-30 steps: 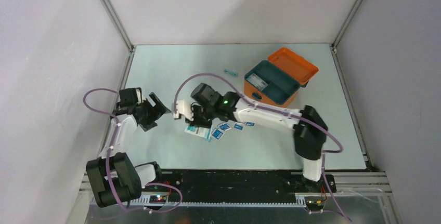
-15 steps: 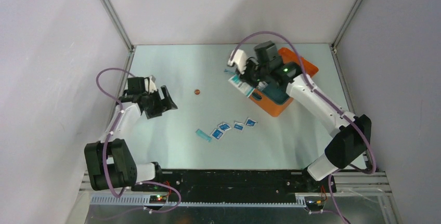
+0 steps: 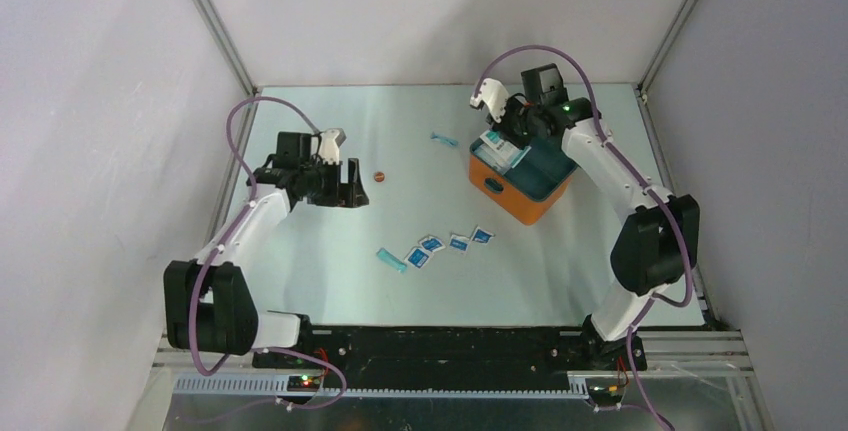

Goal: Organize the medicine kit

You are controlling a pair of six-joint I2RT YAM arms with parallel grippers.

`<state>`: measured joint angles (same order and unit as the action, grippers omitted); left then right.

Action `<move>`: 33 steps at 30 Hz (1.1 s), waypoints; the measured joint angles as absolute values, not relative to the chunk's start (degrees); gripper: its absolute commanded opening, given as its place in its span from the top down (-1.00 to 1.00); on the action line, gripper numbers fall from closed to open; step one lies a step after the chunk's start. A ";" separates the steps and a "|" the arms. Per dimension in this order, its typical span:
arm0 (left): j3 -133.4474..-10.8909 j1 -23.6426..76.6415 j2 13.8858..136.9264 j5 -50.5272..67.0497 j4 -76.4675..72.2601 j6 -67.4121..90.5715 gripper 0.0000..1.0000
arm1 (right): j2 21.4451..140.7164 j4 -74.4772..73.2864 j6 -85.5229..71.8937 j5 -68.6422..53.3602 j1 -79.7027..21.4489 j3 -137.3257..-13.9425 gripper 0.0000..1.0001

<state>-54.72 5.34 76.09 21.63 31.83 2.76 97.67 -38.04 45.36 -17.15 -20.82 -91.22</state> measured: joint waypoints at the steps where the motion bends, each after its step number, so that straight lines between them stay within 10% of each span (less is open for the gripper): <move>1: -54.81 5.56 76.23 21.80 31.77 2.50 -0.73 | 97.86 -38.02 45.76 -17.08 -20.71 -91.22 1.00; 33: -54.89 6.07 76.95 21.37 31.33 0.01 -0.75 | 109.75 -37.41 45.41 -15.64 -21.50 -96.25 1.00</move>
<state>-54.89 6.07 76.95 21.37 31.33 0.01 109.75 -37.41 45.41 -15.64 -21.50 -96.25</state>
